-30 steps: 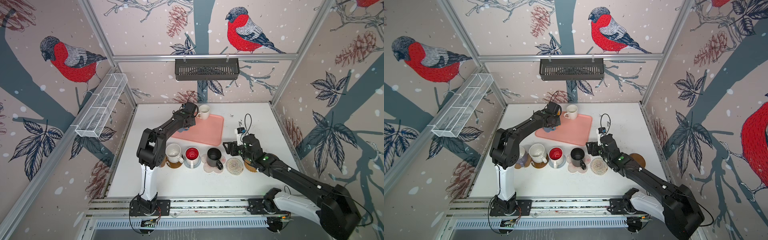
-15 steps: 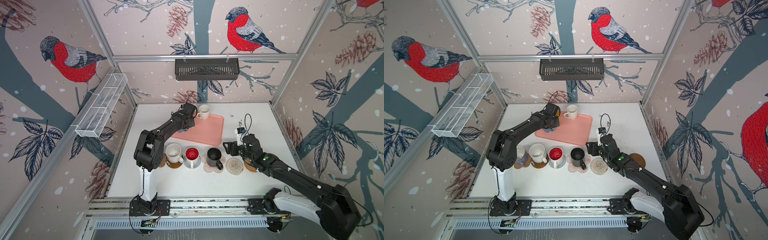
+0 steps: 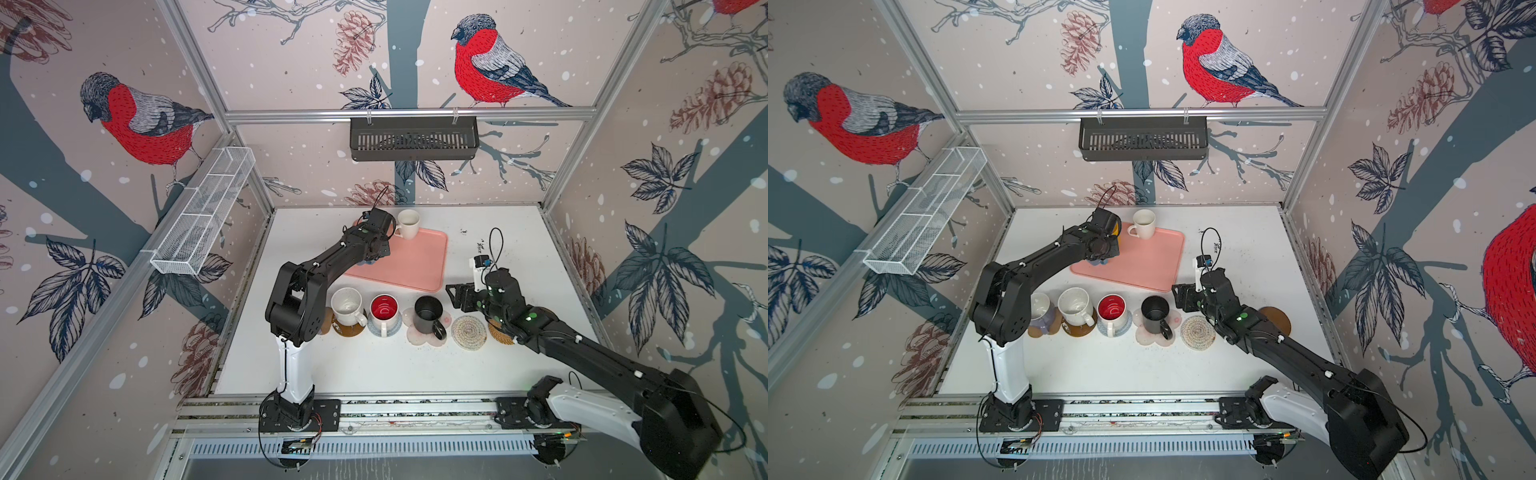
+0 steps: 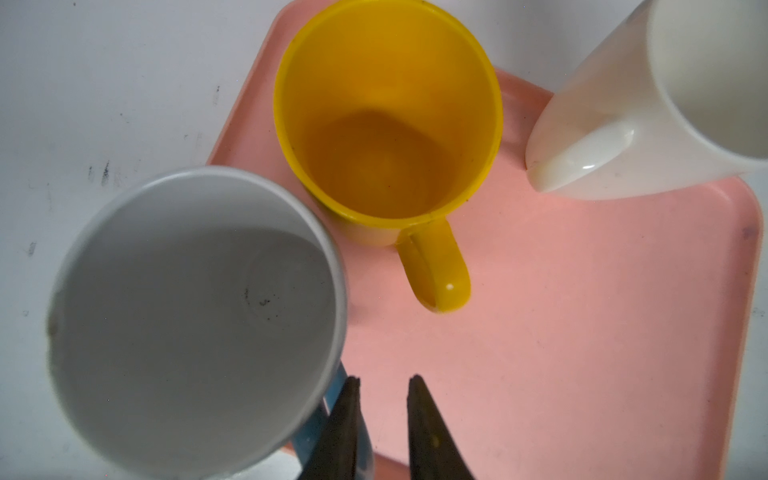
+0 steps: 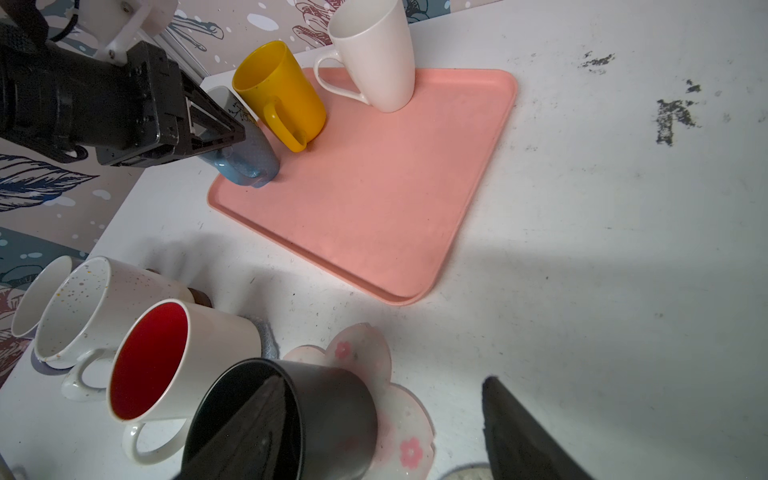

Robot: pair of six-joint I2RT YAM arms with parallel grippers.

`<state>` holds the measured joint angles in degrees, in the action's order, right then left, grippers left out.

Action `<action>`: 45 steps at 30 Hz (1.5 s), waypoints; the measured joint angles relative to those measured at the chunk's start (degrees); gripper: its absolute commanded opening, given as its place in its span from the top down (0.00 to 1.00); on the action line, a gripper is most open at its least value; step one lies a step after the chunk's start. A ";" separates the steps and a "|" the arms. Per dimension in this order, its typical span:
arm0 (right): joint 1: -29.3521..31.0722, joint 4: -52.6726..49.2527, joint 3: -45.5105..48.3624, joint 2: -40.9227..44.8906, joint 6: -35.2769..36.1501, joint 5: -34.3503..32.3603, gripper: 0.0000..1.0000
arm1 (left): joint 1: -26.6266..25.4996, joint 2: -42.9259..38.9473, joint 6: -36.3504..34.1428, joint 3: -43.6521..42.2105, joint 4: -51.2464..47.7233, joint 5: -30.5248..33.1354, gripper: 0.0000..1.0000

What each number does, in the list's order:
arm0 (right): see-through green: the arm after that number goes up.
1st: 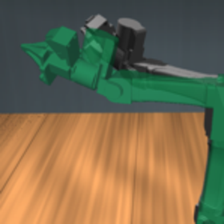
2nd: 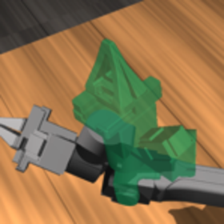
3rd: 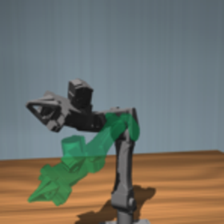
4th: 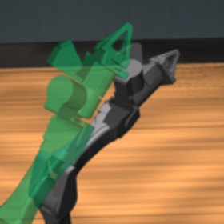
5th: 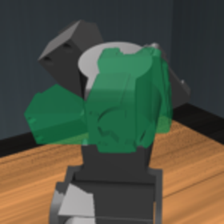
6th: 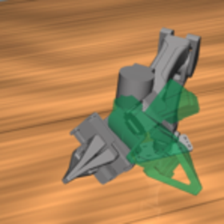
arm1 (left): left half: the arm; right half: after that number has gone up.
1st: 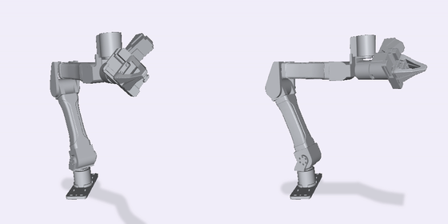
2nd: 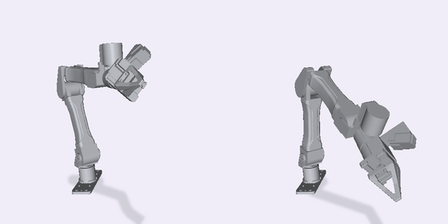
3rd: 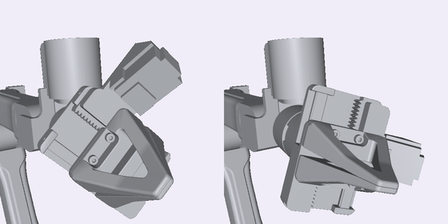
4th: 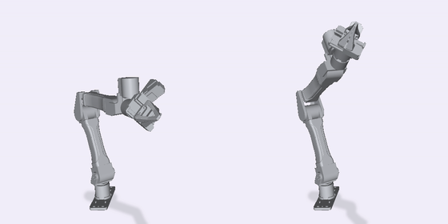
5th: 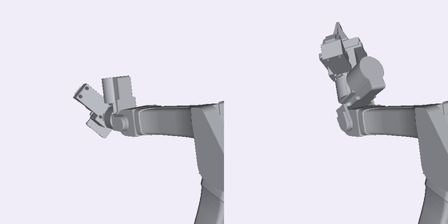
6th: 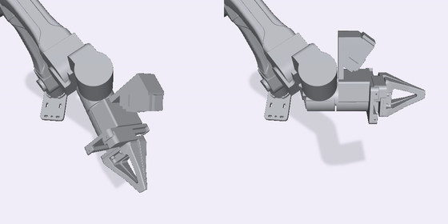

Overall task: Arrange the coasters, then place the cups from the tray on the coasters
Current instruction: 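Lower the left gripper onto the blue floral mug's rim, then close the left gripper on the blue floral mug's rim and lift it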

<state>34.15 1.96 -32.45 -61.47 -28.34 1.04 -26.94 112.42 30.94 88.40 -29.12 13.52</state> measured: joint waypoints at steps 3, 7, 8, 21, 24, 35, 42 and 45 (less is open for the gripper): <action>0.00 0.00 0.02 0.00 0.00 0.00 0.25 | -0.24 -0.33 -0.35 -0.68 -0.04 0.02 0.77; 0.00 0.00 0.02 0.00 0.00 0.00 0.25 | -0.61 -1.14 -0.94 -1.75 -0.09 0.22 0.77; 0.00 0.00 0.02 0.00 0.00 0.00 0.25 | -0.70 -1.42 -0.94 -2.01 -0.17 0.22 0.77; 0.00 0.07 0.28 0.00 0.00 0.00 0.25 | -0.87 -5.29 -0.92 -6.82 -0.20 1.46 0.78; 0.02 0.07 0.35 0.00 0.00 0.00 0.25 | -0.92 -6.36 -0.92 -7.30 -0.20 1.57 0.78; 0.02 0.13 0.35 -0.07 0.00 0.00 0.23 | -2.10 -11.04 -0.98 -5.73 -2.19 3.72 0.60; 0.02 0.22 0.59 0.52 0.00 -0.11 0.20 | -2.71 -15.52 -0.48 -9.92 -2.40 5.38 0.49; 0.07 0.26 0.74 1.01 -0.02 -0.57 0.17 | -2.71 -16.41 0.37 -11.61 -2.34 6.05 0.47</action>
<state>34.22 2.22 -31.70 -60.47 -28.36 0.47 -29.65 96.01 31.31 76.79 -31.46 19.57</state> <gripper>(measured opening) 0.806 0.522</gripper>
